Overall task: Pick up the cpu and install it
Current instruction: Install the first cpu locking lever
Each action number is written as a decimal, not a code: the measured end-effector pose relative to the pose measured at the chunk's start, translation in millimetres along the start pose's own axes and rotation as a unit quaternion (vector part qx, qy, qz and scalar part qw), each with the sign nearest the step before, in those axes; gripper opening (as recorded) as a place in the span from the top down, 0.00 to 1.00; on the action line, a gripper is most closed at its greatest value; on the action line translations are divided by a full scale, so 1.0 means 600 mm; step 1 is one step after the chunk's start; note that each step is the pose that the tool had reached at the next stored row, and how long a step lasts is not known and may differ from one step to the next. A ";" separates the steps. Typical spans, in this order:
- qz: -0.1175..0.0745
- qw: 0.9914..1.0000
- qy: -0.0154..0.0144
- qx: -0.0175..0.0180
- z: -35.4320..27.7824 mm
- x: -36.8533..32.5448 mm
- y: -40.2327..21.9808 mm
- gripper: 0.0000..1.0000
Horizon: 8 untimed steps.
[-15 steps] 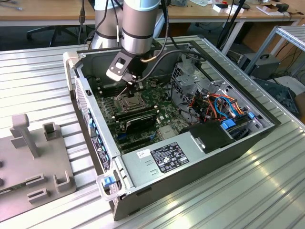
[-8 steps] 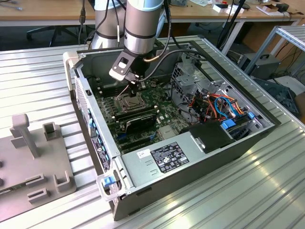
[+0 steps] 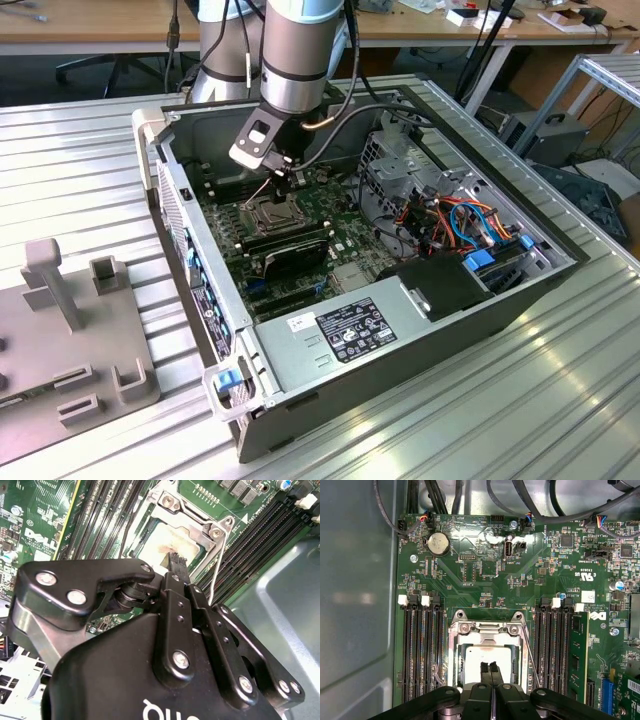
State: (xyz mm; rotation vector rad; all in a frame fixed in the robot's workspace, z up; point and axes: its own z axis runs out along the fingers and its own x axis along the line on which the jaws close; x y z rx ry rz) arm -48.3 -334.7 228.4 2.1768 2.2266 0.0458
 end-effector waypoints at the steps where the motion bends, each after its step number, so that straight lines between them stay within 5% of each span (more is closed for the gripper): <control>1: 0.000 1.000 0.000 0.000 -0.001 0.000 0.000 0.89; 8: 0.000 1.000 0.000 0.000 -0.011 0.000 0.000 0.89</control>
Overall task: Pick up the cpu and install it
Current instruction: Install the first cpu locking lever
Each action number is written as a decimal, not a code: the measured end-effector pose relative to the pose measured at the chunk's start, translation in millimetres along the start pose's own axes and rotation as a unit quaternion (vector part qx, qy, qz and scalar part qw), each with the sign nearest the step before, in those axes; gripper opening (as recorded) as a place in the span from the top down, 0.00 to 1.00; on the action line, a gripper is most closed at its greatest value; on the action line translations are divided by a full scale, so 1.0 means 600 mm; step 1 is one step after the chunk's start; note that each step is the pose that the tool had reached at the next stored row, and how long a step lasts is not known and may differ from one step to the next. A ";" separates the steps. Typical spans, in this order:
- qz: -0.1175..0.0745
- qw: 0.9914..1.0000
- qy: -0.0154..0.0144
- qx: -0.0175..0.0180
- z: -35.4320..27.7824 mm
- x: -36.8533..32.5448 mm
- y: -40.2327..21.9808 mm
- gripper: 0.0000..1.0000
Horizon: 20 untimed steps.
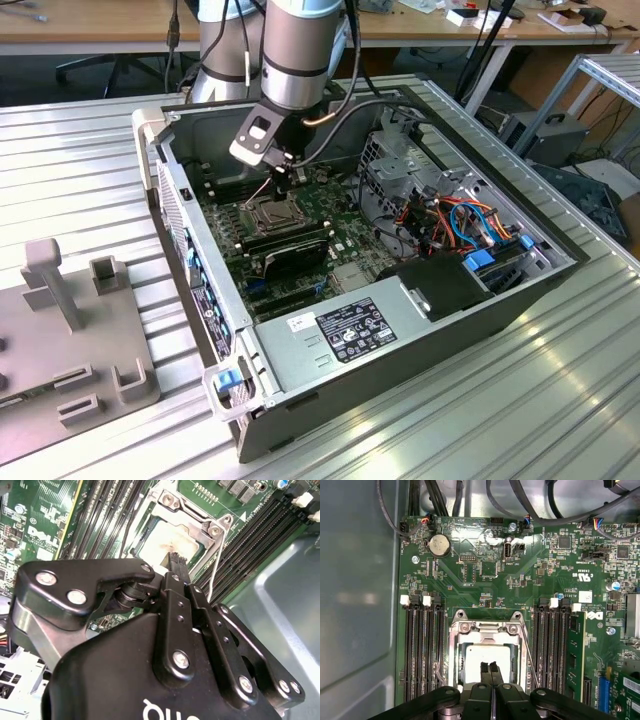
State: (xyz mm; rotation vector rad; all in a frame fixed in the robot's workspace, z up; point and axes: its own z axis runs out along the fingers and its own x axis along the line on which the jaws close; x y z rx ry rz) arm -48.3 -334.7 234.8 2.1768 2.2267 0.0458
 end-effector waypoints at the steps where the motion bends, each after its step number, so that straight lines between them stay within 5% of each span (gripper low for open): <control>1: 0.000 1.000 0.000 0.000 -0.002 0.000 0.000 0.89; 14: 0.000 1.000 0.000 0.000 -0.007 0.000 0.000 0.89; 20: 0.000 1.000 0.000 0.000 -0.007 0.010 0.001 0.89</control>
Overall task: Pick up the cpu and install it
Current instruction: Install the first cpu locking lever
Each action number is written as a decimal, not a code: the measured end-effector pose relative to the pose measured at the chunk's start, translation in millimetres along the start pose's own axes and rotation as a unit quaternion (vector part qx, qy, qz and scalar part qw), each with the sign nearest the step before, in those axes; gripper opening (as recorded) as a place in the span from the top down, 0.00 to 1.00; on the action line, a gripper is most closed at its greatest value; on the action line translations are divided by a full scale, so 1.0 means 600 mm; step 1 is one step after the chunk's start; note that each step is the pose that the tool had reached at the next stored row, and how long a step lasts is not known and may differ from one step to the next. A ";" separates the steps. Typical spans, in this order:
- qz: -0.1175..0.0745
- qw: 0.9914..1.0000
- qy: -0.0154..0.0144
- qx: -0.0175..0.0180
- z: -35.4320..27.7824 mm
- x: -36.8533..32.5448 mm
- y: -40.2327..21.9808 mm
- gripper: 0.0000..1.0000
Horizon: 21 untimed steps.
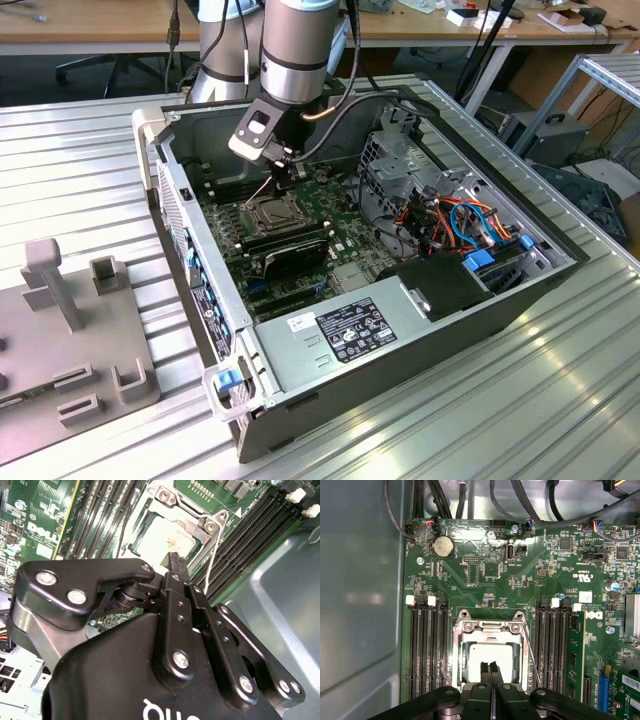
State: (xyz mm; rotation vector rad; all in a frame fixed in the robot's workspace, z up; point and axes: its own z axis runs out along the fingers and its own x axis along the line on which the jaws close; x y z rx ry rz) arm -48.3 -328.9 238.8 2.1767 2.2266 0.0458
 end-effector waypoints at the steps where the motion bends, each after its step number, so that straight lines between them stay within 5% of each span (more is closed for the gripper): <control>1: 0.000 1.000 0.000 0.000 0.000 0.002 0.000 0.89; 16: 0.000 1.000 0.000 0.000 0.001 0.030 -0.013 0.89; 21: 0.001 1.000 0.000 0.000 0.001 0.038 -0.027 0.89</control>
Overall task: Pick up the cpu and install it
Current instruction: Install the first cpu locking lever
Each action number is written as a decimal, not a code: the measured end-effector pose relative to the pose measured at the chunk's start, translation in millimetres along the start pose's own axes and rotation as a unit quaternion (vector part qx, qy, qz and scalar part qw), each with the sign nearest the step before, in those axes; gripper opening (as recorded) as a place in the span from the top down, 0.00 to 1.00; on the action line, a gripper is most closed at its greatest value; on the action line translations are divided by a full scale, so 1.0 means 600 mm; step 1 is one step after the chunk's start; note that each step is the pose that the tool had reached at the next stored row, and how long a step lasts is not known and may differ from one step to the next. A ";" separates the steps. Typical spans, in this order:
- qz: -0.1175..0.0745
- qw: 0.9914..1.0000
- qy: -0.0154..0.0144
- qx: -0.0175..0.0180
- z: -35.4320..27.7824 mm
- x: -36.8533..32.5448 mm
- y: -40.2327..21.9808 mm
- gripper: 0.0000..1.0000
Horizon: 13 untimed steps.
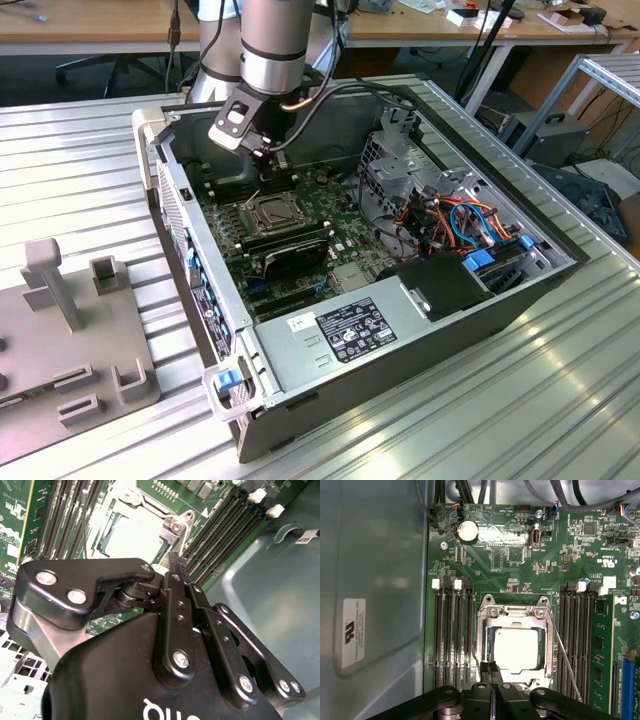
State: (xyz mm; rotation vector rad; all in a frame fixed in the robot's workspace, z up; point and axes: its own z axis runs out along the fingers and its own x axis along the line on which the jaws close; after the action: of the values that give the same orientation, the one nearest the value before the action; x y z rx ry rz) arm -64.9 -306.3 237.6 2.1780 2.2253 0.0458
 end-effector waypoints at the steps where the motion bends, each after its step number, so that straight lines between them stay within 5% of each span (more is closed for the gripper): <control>1: 0.000 1.000 0.000 0.000 0.000 0.002 -0.001 0.89; 13: 0.000 1.000 0.000 0.000 0.003 0.011 -0.003 0.89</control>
State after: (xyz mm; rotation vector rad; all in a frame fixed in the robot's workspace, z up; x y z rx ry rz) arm -66.6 -299.9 235.7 2.1788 2.2242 0.0457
